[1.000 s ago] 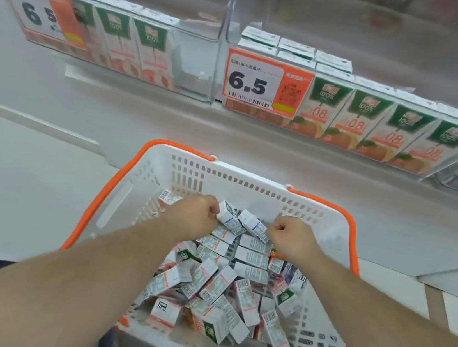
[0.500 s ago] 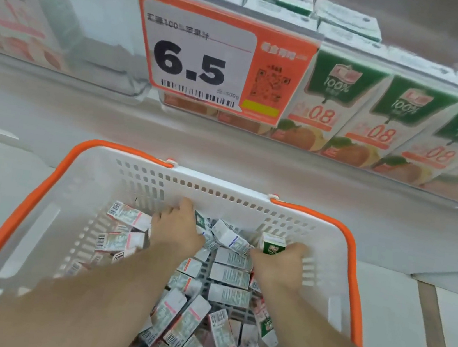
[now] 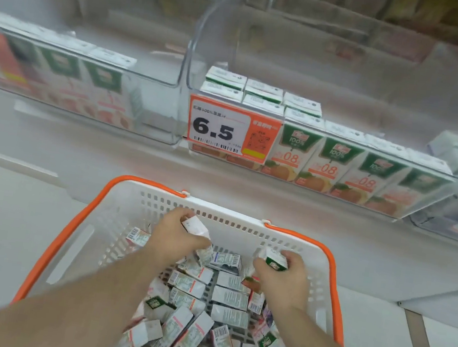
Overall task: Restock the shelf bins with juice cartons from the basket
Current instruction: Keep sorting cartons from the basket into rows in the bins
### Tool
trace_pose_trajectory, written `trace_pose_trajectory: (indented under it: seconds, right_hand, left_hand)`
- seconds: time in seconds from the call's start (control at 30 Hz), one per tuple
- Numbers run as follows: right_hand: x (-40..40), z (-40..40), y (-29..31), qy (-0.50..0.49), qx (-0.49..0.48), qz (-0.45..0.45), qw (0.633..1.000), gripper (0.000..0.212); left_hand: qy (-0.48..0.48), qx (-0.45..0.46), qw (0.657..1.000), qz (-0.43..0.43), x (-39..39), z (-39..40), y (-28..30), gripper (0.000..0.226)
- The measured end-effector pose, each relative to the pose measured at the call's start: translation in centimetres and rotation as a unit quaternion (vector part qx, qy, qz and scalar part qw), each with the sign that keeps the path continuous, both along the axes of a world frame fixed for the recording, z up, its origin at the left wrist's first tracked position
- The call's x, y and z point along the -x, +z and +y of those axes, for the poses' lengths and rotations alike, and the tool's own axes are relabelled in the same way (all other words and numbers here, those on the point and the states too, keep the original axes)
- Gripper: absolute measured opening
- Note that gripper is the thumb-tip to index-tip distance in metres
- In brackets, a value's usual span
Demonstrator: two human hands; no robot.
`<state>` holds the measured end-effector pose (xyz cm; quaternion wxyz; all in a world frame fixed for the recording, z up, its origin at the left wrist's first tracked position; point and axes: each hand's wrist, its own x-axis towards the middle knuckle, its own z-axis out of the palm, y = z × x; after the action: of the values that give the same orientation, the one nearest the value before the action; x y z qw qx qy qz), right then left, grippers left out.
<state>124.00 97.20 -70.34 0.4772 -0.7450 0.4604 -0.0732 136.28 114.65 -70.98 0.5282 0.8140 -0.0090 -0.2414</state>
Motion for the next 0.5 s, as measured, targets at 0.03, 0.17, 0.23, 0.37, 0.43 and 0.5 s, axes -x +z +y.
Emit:
trace_pose_trajectory:
  seconds: [0.03,0.17,0.23,0.37,0.43,0.5]
  right_hand:
    - [0.0,0.3,1.2,0.007,-0.004,-0.019,1.0,0.03]
    - [-0.5,1.8,6.2,0.021,-0.063,-0.093,0.993,0.041]
    - [-0.9,2.5,9.0,0.01,-0.124,-0.11,0.986,0.04]
    - [-0.9,3.5,14.0,0.041,-0.214,-0.127,0.968,0.033]
    - [-0.8,3.7,16.0,0.054,-0.236,-0.139,0.96,0.03]
    - [-0.8,3.8,17.7,0.049,-0.244,-0.152,0.957,0.029]
  left_hand:
    - [0.018,0.037,0.999,0.02,-0.1,0.3,1.2,0.044]
    - [0.058,0.182,0.976,0.106,-0.4,0.9,7.2,0.03]
    - [0.044,0.221,0.964,0.138,-0.2,1.4,10.2,0.021]
    - [-0.035,0.235,0.962,0.133,0.1,2.5,15.6,0.017]
    - [-0.069,0.236,0.962,0.121,0.4,2.9,18.3,0.018]
    - [-0.101,0.224,0.963,0.108,0.6,3.3,20.3,0.027]
